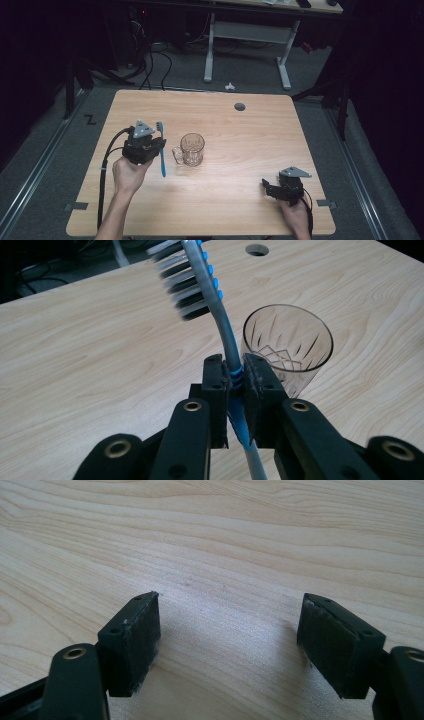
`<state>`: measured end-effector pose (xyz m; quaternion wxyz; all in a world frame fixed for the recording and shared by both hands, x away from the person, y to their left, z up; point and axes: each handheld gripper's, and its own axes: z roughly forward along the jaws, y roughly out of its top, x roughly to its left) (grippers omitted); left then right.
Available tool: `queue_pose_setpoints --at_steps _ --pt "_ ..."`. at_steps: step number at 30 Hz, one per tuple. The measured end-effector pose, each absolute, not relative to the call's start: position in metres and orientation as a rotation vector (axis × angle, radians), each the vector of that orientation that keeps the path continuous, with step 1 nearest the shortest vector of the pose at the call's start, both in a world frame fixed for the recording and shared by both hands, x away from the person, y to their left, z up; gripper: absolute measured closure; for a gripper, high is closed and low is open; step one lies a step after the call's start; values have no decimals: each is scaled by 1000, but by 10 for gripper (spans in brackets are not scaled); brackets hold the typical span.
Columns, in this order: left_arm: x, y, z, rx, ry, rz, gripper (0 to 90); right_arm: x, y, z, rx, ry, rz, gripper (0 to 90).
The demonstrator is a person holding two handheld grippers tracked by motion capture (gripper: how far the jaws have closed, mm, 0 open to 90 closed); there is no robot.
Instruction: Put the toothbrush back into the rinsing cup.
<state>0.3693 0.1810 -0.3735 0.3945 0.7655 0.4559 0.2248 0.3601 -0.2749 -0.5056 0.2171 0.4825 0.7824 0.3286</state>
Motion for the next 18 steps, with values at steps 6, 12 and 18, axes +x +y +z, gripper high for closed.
queue_pose_setpoints --at_steps 6,12,18 --pt "372 175 -370 1927 1129 589 809 360 -275 -506 1335 2169 909 255" --pt "375 173 -367 1906 1121 617 809 360 -275 -506 1335 2169 909 255" --pt "379 171 -366 1877 1111 630 809 360 -275 -506 1335 2169 909 255"
